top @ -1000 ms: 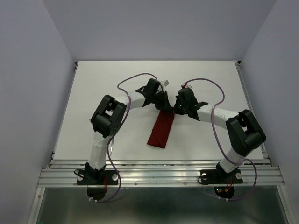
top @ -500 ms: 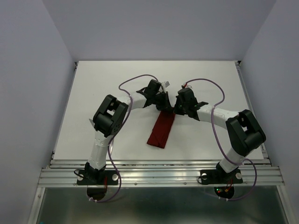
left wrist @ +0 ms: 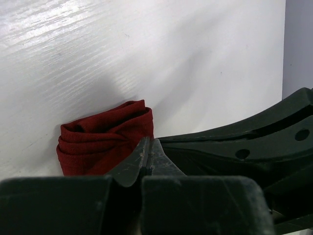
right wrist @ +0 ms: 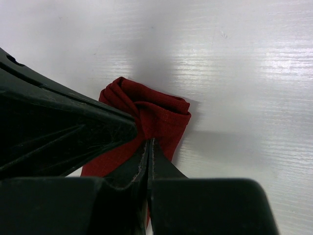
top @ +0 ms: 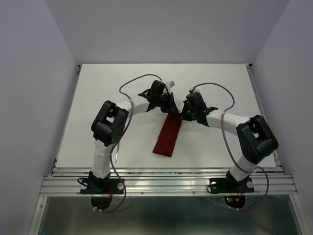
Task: Fold the napkin into a case and place the utensils inside
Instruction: Stuff the top corner of the smaller-rectangle-folded napkin into the folded napkin.
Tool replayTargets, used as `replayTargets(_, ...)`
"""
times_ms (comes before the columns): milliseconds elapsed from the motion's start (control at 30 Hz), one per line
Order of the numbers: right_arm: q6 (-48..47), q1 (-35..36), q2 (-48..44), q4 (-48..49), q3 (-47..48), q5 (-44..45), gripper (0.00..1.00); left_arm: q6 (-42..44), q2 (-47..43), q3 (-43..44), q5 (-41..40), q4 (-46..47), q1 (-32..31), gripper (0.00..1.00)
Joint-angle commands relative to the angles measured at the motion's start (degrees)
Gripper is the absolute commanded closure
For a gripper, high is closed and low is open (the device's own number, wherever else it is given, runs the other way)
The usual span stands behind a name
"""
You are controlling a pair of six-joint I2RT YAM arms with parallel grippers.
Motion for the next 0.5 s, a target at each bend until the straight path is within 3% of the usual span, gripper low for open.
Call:
replayTargets(0, 0.5, 0.3, -1.2, 1.4, 1.2, -0.4, 0.99, 1.5, -2.2, -1.3, 1.4, 1.0, 0.0, 1.00)
replayTargets(467, 0.7, 0.3, -0.6, 1.7, 1.5, -0.8, 0.99, 3.0, -0.1, -1.0, 2.5, -0.6, -0.3, 1.00)
